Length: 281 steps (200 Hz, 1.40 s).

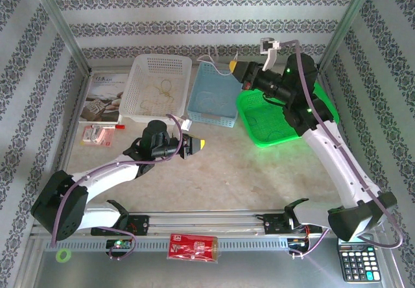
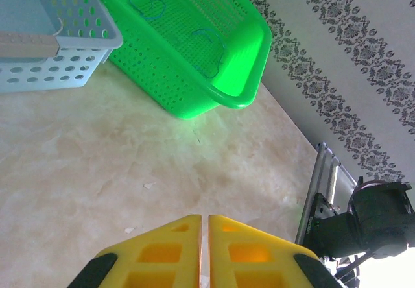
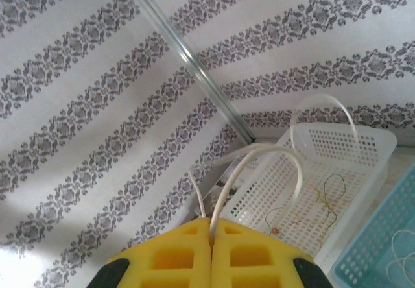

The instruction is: Untangle the cables

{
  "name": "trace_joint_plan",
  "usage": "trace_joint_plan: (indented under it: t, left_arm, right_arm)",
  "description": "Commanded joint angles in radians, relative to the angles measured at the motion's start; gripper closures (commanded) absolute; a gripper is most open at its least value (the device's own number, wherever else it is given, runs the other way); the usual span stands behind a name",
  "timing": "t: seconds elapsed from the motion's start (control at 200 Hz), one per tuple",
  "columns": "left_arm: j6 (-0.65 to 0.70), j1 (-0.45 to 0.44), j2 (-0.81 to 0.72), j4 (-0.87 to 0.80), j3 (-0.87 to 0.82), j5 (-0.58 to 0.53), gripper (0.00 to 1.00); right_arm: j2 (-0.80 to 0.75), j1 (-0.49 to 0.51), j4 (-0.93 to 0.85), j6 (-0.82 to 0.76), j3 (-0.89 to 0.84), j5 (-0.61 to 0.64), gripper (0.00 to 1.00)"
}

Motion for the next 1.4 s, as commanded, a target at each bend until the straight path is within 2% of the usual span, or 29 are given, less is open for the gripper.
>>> trace_joint_plan:
  t: [0.0,0.075,0.155,0.625,0.804,1.074,1.129,1.194,1.229,1.319,1.399]
  left_arm:
    - [-0.021,-0.01,0.001,0.066,-0.007,-0.005,0.88]
    - [-0.024,-0.009,-0.01,0.053,-0.006,-0.011,0.85]
    - [-0.024,-0.011,-0.032,0.032,-0.014,-0.029,0.77]
    - [-0.031,-0.009,-0.267,-0.143,-0.048,-0.24,0.2]
    - [-0.029,-0.009,-0.306,-0.204,-0.014,-0.26,0.0]
    - [-0.039,-0.01,-0.34,-0.239,0.004,-0.28,0.0]
    - [-0.042,-0.009,-0.344,-0.243,0.003,-0.285,0.0]
    - [-0.045,-0.009,-0.35,-0.251,0.004,-0.291,0.0]
    - [-0.046,-0.009,-0.354,-0.256,0.004,-0.297,0.0]
    - [-0.047,-0.01,-0.357,-0.264,0.004,-0.302,0.0]
    - [-0.048,-0.01,-0.354,-0.261,0.004,-0.304,0.0]
  right_arm:
    - [0.021,-0.023,0.07,0.034,0.011,0.032,1.0]
    - [0.03,-0.037,0.08,0.032,0.001,0.052,1.0]
    - [0.046,-0.052,0.084,0.026,-0.004,0.06,1.0]
    - [0.262,-0.088,0.095,-0.031,0.029,0.113,1.0]
    - [0.395,-0.089,0.096,-0.069,0.082,0.132,1.0]
    - [0.559,-0.088,0.079,-0.083,0.148,0.137,1.0]
    - [0.583,-0.086,0.071,-0.084,0.163,0.128,0.9]
    - [0.604,-0.084,0.052,-0.09,0.186,0.099,0.59]
    - [0.609,-0.082,0.044,-0.096,0.196,0.084,0.48]
    - [0.586,-0.069,0.024,-0.122,0.201,0.078,0.34]
    - [0.55,-0.062,0.024,-0.134,0.181,0.082,0.31]
